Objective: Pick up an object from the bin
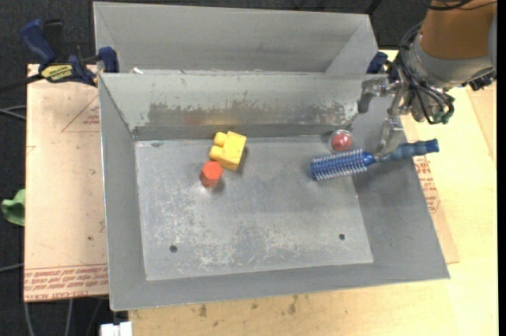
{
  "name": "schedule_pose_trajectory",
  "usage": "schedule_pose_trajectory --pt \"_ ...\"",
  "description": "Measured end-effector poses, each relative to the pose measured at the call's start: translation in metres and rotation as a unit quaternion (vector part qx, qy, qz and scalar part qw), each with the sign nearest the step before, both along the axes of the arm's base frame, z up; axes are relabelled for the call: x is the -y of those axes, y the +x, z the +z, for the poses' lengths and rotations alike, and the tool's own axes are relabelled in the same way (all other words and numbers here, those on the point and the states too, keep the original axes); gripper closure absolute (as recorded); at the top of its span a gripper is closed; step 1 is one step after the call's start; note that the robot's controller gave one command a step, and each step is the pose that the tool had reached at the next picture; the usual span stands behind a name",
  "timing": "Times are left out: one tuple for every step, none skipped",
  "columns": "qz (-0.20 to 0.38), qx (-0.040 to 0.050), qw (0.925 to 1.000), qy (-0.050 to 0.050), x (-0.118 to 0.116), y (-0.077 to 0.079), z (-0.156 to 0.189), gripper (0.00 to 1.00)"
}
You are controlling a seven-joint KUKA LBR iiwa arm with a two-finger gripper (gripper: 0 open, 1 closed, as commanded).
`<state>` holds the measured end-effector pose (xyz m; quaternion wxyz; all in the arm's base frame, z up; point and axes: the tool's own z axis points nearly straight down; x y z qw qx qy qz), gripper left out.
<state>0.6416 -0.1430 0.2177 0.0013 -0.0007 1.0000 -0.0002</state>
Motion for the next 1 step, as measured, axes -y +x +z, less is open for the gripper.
schedule_pose_trajectory --pt "0.185 -0.0002 0.9827 0.001 -0.0167 -0.0372 -0.1176 0.00"
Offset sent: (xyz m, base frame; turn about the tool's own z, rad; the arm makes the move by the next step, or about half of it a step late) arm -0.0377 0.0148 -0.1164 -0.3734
